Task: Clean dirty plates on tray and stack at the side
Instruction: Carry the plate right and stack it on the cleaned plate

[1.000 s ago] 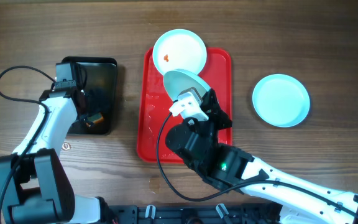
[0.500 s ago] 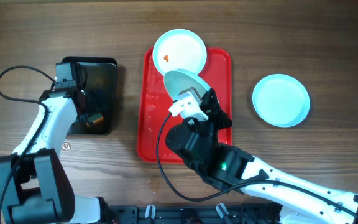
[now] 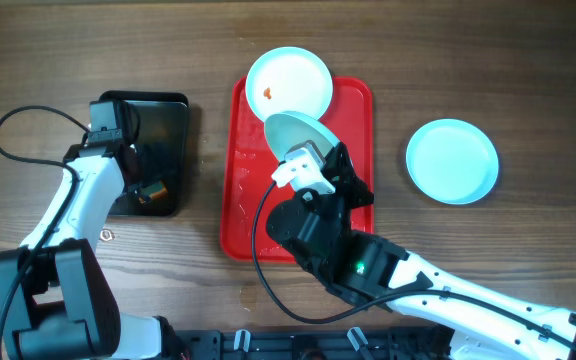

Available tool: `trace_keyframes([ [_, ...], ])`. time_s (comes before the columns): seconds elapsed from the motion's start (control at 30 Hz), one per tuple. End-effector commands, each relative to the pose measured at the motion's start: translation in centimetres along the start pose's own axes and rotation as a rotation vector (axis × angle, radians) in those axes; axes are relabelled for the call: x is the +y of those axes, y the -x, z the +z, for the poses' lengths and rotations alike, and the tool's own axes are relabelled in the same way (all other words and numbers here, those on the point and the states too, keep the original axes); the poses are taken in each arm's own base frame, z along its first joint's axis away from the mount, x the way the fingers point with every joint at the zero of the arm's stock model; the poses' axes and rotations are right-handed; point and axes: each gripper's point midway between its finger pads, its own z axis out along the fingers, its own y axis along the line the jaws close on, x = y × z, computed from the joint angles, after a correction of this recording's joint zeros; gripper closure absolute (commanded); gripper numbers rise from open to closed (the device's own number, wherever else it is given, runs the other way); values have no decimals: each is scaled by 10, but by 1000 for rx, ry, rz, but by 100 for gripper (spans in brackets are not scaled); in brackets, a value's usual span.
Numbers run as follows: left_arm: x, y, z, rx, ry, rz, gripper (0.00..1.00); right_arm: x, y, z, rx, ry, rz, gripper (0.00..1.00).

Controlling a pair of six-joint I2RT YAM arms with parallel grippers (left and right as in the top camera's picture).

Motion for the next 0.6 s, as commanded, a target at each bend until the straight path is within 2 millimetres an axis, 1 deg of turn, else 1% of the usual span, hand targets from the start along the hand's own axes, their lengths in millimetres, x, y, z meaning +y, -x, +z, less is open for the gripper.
trace_keyframes([
  [0.0,0,2,2,2,-3,1,0,6,-7,-2,17,58,85,96],
  [0.1,0,2,2,2,-3,1,0,25,-33,7,122,185,209,96],
  [0.17,0,2,2,2,-3,1,0,39,-54,13,246,303,361,96],
  [0.2,0,2,2,2,-3,1,0,44,-58,13,289,358,422,96],
  [0.27,0,2,2,2,-2,1,0,41,-60,14,341,412,537,96],
  [0.33,0,2,2,2,-3,1,0,21,-63,21,368,410,668,96],
  [0.4,0,2,2,2,-3,1,0,-7,-70,27,393,397,790,96],
  [0.43,0,2,2,2,-3,1,0,-22,-77,30,412,394,840,96],
  [0.47,0,2,2,2,-3,1,0,-30,-84,32,429,387,869,96],
  [0.5,0,2,2,2,-3,1,0,-40,-94,34,462,378,912,96],
  [0.53,0,2,2,2,-2,1,0,-51,-109,37,512,358,970,96],
  [0.57,0,2,2,2,-3,1,0,-56,-118,38,541,348,996,96],
])
